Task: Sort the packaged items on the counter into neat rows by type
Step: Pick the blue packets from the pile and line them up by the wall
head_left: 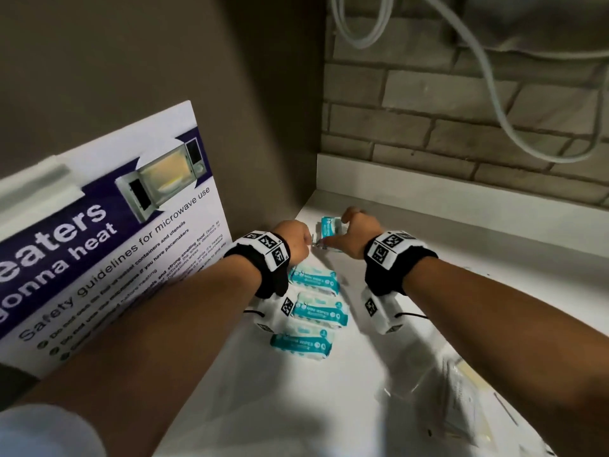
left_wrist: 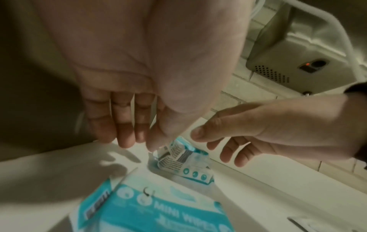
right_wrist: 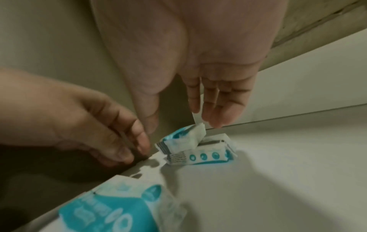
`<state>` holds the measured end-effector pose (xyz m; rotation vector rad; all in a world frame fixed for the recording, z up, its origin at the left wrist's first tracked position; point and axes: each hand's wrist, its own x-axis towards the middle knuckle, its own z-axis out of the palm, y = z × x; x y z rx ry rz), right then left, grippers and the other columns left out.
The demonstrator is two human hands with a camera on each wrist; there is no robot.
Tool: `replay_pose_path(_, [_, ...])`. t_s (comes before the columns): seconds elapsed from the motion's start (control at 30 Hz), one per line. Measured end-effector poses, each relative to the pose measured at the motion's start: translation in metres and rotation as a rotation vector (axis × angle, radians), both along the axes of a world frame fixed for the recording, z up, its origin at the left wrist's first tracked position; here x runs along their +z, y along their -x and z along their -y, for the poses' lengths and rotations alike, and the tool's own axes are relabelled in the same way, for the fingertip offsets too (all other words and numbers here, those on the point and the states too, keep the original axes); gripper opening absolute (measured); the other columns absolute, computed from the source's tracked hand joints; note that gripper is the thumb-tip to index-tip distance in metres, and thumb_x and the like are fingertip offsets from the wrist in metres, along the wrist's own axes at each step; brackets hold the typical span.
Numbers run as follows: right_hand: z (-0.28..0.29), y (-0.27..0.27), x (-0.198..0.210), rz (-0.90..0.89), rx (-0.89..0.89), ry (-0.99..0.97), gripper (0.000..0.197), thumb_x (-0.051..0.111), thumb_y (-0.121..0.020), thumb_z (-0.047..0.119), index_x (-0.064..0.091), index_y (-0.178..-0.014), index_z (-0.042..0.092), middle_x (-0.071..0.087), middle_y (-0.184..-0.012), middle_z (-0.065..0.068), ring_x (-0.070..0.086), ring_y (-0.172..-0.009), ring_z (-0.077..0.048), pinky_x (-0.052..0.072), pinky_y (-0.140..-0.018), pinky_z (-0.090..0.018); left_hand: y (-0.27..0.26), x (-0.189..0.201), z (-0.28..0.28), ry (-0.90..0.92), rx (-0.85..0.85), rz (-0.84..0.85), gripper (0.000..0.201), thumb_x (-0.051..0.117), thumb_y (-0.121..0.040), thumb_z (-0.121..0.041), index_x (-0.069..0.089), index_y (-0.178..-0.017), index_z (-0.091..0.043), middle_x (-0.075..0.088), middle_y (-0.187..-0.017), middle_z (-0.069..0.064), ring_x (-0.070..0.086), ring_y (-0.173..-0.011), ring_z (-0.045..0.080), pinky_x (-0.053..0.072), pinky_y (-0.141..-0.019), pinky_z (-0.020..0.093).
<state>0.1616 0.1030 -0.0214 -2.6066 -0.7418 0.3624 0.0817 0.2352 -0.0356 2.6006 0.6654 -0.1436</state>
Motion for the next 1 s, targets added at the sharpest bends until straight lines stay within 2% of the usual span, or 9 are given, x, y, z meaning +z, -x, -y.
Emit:
replay_pose_path(0.1, [-0.013,-0.003,-0.011,-0.003,-0.019,0.061,0.089,0.08,-0.065,0.054,0.041,-0.134,0.012,0.052,-0.127,-0.012,0.058,-0.111,-0.031,0.05,-0.091,-0.036,-0.014,-0.005,-0.002,0.003,0.013,-0.032,0.045,0.069,-0.083,-0.007,0.057,-0.126,-0.015,0.061,-0.13,0.006,0.059,-0.117,0.024,0.048,-0.098,0.03])
replay_pose_path(0.2, [-0.014,-0.007,-0.016,-0.004,-0.016,0.09,0.08,0.079,-0.072,0.045,0.042,-0.132,0.008,0.056,-0.126,-0.014,0.059,-0.111,-0.031,0.046,-0.081,-0.031,-0.024,-0.006,-0.001,0.001,-0.067,-0.057,0.069,0.078,-0.074,-0.013,0.049,-0.137,-0.015,0.054,-0.137,0.005,0.058,-0.119,0.024,0.049,-0.098,0.032])
replay_pose_path(0.43, [0.025,-0.027,-0.005,0.011,-0.125,0.091,0.054,0.067,-0.085,0.039,0.053,-0.12,0.001,0.063,-0.119,-0.017,0.062,-0.106,-0.032,0.04,-0.069,-0.026,-0.045,-0.01,0.003,-0.006,-0.167,-0.097,0.07,0.084,-0.069,-0.02,0.054,-0.133,-0.021,0.063,-0.126,0.003,0.061,-0.11,0.024,0.046,-0.089,0.024])
replay_pose_path(0.6, [0.046,-0.028,-0.002,0.003,-0.175,0.079,0.045,0.064,-0.088,0.03,0.054,-0.12,0.0,0.063,-0.118,-0.018,0.062,-0.103,-0.031,0.039,-0.068,-0.026,-0.044,-0.002,0.004,-0.074,-0.172,-0.037,0.044,0.071,-0.079,-0.026,0.064,-0.122,-0.019,0.067,-0.118,0.004,0.063,-0.101,0.023,0.047,-0.083,0.023])
replay_pose_path(0.67, [0.048,-0.025,-0.002,-0.002,-0.194,0.076,0.047,0.063,-0.089,0.031,0.052,-0.122,0.0,0.062,-0.121,-0.018,0.062,-0.107,-0.032,0.042,-0.071,-0.028,-0.039,0.006,0.005,-0.037,-0.13,0.02,0.04,0.066,-0.084,-0.035,0.065,-0.12,-0.018,0.066,-0.117,0.005,0.062,-0.103,0.024,0.045,-0.083,0.023])
replay_pose_path(0.73, [0.049,-0.022,-0.004,-0.02,-0.22,0.062,0.049,0.062,-0.089,0.03,0.05,-0.124,-0.001,0.061,-0.124,-0.018,0.061,-0.109,-0.033,0.043,-0.074,-0.029,-0.033,0.016,0.008,0.033,-0.056,0.102,0.032,0.057,-0.089,-0.039,0.066,-0.11,-0.016,0.066,-0.108,0.008,0.061,-0.1,0.027,0.042,-0.075,0.026])
replay_pose_path(0.87, [0.048,-0.015,-0.009,-0.034,-0.218,0.025,0.051,0.06,-0.09,0.029,0.046,-0.127,-0.003,0.057,-0.128,-0.021,0.059,-0.113,-0.035,0.044,-0.078,-0.031,-0.02,0.033,0.007,0.211,0.054,0.231,0.047,0.041,-0.098,-0.044,0.065,-0.084,-0.006,0.062,-0.069,0.007,0.058,-0.066,0.025,0.038,-0.054,0.025])
replay_pose_path(0.93, [0.046,-0.012,-0.01,-0.03,-0.196,0.004,0.051,0.058,-0.091,0.028,0.044,-0.128,-0.004,0.055,-0.129,-0.022,0.058,-0.113,-0.035,0.044,-0.08,-0.031,-0.015,0.038,0.006,0.236,0.086,0.224,0.054,0.037,-0.099,-0.049,0.068,-0.087,-0.007,0.064,-0.07,0.006,0.055,-0.058,0.017,0.038,-0.051,0.022])
replay_pose_path(1.0, [0.045,-0.01,-0.008,-0.03,-0.171,-0.029,0.049,0.057,-0.091,0.026,0.043,-0.128,-0.004,0.055,-0.128,-0.022,0.058,-0.113,-0.035,0.042,-0.078,-0.03,-0.01,0.038,0.004,0.233,0.076,0.193,0.06,0.034,-0.099,-0.053,0.07,-0.095,-0.004,0.069,-0.082,0.009,0.06,-0.065,0.019,0.042,-0.057,0.025])
